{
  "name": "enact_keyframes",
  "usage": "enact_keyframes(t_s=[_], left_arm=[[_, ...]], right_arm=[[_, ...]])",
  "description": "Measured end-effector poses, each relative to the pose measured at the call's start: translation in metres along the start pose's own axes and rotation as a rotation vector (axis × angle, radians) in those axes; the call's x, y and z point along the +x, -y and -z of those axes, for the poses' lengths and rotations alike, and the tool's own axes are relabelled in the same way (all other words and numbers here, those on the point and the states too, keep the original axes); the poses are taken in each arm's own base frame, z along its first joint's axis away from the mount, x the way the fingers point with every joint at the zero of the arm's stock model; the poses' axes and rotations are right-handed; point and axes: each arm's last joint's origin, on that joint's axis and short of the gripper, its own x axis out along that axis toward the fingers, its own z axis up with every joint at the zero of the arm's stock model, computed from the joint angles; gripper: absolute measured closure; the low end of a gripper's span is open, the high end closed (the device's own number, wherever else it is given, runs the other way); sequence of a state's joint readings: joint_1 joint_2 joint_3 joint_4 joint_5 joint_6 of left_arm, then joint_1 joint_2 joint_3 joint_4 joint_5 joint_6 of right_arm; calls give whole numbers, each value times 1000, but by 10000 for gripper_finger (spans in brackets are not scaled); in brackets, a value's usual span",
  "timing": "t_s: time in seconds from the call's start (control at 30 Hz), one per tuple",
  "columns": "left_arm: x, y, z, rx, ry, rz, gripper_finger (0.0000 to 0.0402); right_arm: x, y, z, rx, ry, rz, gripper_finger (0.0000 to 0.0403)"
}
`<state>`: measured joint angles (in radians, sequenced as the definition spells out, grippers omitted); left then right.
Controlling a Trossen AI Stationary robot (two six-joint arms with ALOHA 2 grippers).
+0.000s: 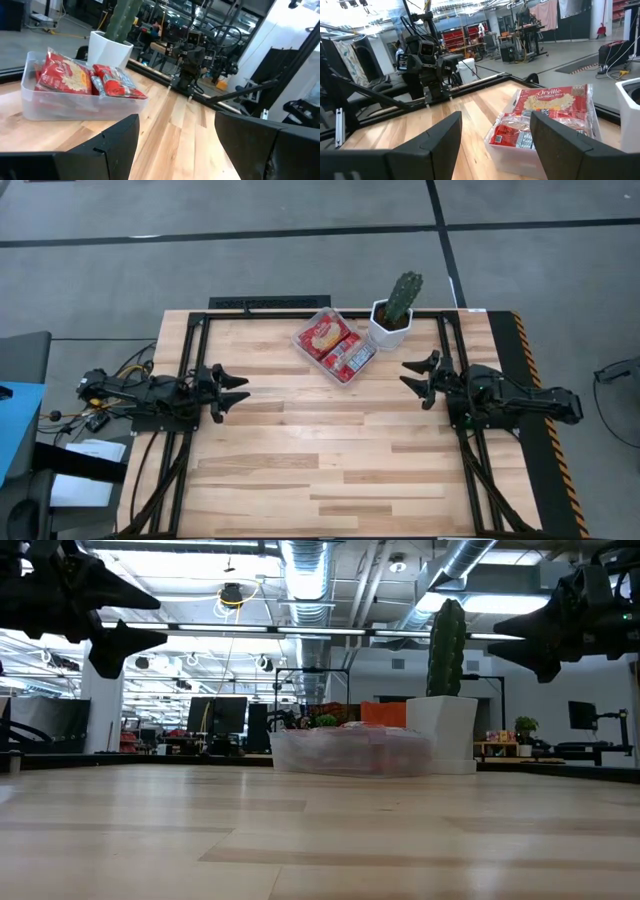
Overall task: Sort popcorn bags into baskets
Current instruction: Return to Home Position
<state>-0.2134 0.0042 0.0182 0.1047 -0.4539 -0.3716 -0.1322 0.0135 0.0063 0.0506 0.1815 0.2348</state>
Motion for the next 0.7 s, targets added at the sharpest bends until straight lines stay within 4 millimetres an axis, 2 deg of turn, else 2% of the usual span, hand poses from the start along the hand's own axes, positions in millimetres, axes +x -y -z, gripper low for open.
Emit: enact_keyframes(t_s=[0.7], left_arm=[[0, -2, 4, 43, -53, -16, 152]], right_arm=[[0, 0, 1, 2, -6, 2, 143]])
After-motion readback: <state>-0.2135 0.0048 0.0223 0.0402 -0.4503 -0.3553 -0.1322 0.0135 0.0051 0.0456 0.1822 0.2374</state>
